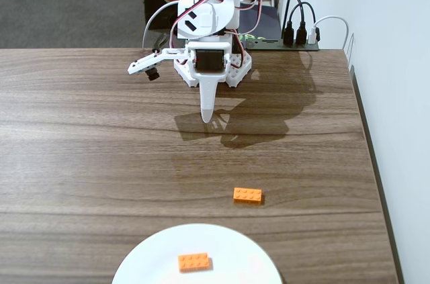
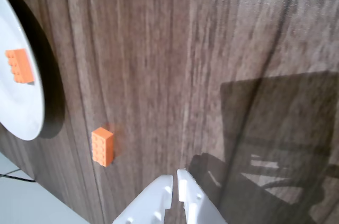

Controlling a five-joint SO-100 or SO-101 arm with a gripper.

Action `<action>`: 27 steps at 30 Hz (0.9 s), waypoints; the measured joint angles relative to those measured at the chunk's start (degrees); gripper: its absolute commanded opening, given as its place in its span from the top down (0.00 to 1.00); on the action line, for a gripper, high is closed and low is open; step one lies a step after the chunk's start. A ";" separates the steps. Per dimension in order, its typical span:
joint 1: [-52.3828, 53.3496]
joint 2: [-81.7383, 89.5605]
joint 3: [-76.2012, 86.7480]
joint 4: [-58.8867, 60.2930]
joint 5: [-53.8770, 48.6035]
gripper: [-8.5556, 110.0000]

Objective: Grasp a lego block and put it on the plate.

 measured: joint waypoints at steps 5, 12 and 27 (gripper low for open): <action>0.09 4.57 0.70 2.11 0.00 0.92; -0.18 8.17 1.05 4.04 0.00 0.92; -0.18 8.17 1.05 4.04 0.00 0.92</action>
